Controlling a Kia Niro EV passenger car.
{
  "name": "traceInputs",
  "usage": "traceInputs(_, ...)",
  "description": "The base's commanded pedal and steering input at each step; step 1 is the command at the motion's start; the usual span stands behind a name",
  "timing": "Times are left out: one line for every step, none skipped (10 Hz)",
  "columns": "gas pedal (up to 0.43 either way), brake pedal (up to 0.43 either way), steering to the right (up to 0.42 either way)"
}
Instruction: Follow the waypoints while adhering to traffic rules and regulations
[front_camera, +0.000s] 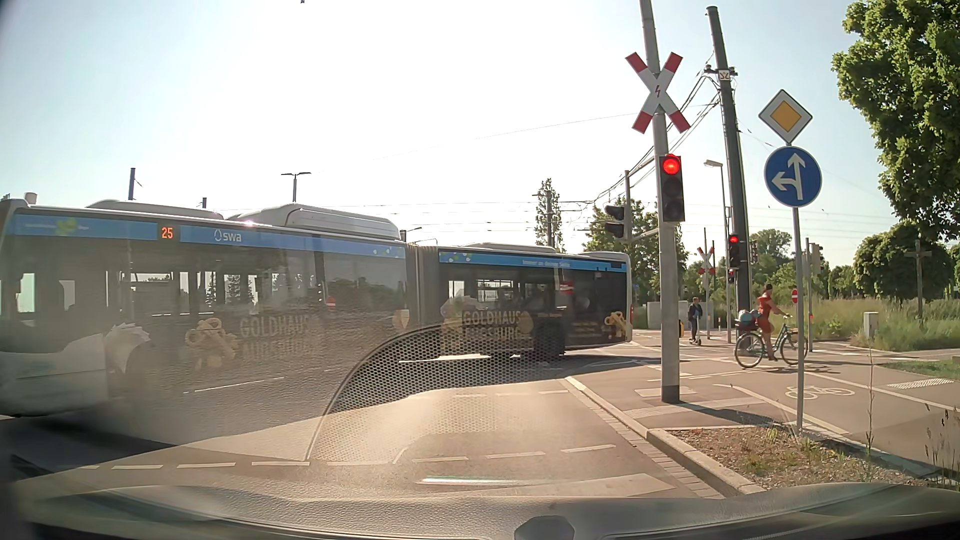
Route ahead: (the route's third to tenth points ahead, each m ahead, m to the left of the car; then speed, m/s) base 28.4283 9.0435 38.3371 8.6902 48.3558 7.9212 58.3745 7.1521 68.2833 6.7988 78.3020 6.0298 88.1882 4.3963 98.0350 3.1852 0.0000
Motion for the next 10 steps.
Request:
traceInputs(0.000, 0.207, -0.021)
traceInputs(0.000, 0.213, -0.022)
traceInputs(0.000, 0.207, -0.021)
traceInputs(0.000, 0.213, -0.021)
traceInputs(0.000, 0.207, -0.022)
traceInputs(0.000, 0.213, -0.021)
traceInputs(0.000, 0.213, -0.021)
traceInputs(0.000, 0.213, -0.022)
traceInputs(0.000, 0.213, -0.021)
traceInputs(0.000, 0.201, -0.021)
